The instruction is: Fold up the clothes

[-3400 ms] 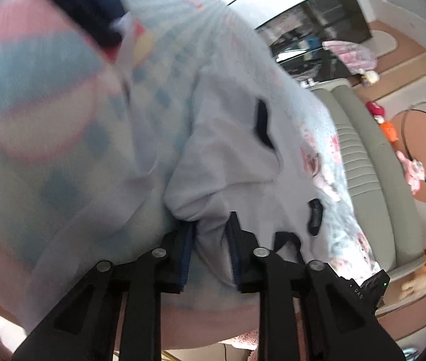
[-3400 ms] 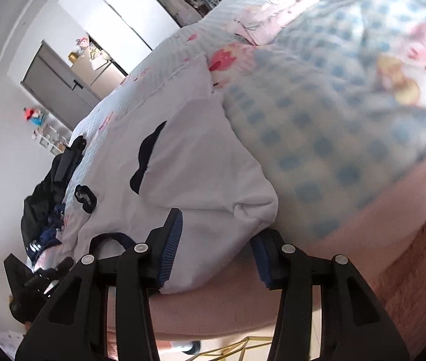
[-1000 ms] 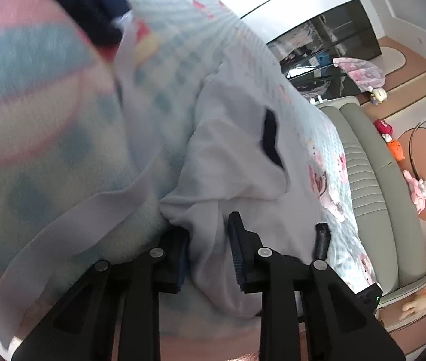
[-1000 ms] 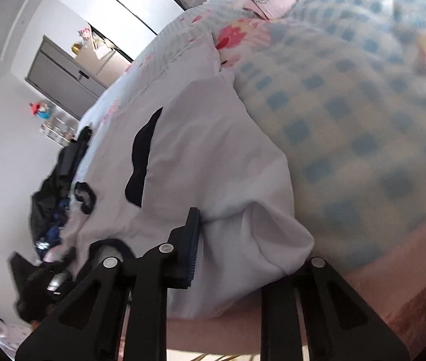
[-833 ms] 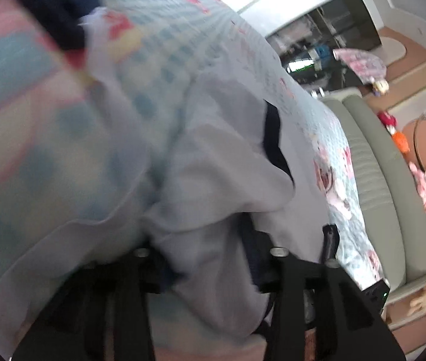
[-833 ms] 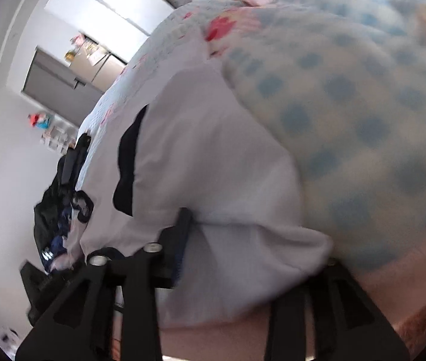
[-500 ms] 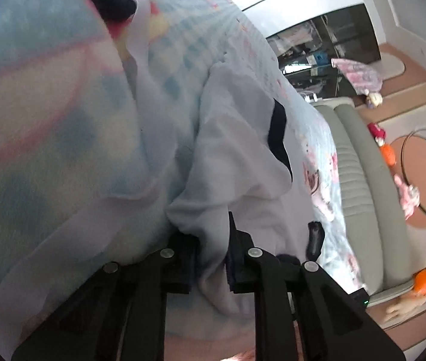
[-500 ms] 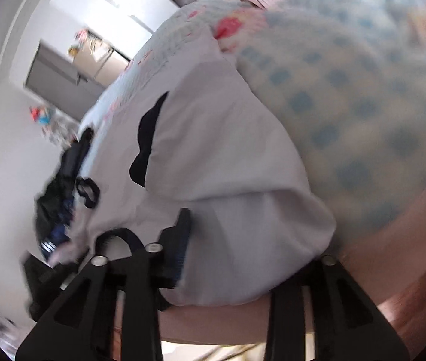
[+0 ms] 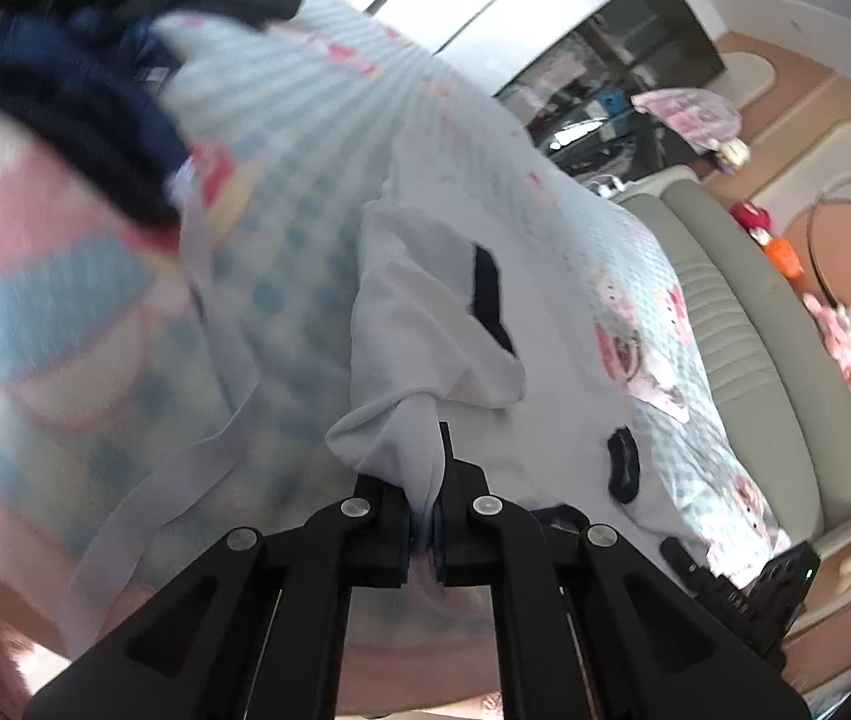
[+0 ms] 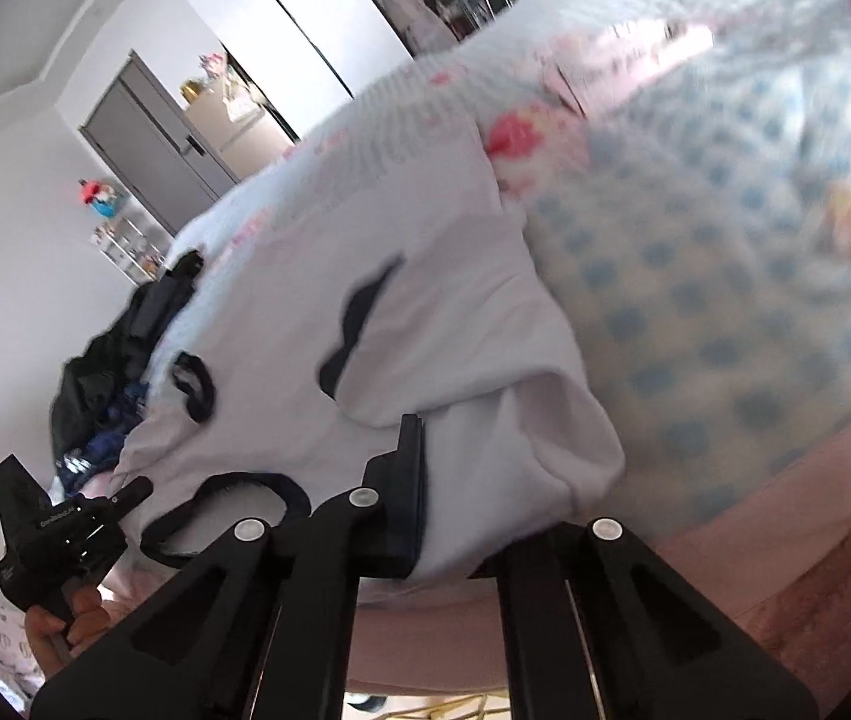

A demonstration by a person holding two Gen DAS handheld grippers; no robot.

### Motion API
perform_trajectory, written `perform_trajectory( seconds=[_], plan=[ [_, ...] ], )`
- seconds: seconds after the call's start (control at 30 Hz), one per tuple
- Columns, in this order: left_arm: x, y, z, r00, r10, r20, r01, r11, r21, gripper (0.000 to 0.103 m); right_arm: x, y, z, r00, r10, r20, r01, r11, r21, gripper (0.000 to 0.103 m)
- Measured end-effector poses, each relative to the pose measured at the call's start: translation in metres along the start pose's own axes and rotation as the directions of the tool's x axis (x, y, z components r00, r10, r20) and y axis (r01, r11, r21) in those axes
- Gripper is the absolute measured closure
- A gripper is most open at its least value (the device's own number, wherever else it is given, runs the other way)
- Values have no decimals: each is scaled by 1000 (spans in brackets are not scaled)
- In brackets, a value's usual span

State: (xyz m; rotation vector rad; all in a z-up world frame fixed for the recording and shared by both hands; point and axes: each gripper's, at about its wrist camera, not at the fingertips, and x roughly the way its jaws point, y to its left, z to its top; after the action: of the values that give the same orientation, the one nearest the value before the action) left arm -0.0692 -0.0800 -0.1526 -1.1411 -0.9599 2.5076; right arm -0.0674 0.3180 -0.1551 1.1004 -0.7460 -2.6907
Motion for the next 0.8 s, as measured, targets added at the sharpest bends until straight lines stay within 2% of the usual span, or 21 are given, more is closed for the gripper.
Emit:
perform_trajectory(
  seconds=[0.13, 0.23, 0.47, 0.57, 0.7, 0.8],
  plan=[
    [-17, -10, 0, 1000, -4, 4, 4, 999, 39, 98, -15, 8, 7, 1000, 19, 7, -19, 1000, 5, 100],
    [-24, -10, -6, 1000, 15, 2, -15, 998, 68, 98, -29, 5, -1, 1000, 27, 0, -27, 1000, 1, 100],
    [-41, -1, -21, 1000, 14, -22, -13, 999, 39, 98, -47, -1, -26, 999, 20, -35, -21, 1000, -20, 100],
    [-44, -1, -26, 999, 7, -36, -5, 998, 61, 98, -55, -1, -30, 999, 25, -43, -26, 999, -30, 100],
    [-39, 3, -31, 997, 11, -74, -7, 999, 52, 98, -52, -7, -38, 997, 11, -70, -13, 1000, -28, 100],
    [-35, 4, -34, 996, 11, -85, -7, 999, 47, 98, -43, -15, -42, 994, 21, -111, -19, 1000, 18, 100]
  ],
)
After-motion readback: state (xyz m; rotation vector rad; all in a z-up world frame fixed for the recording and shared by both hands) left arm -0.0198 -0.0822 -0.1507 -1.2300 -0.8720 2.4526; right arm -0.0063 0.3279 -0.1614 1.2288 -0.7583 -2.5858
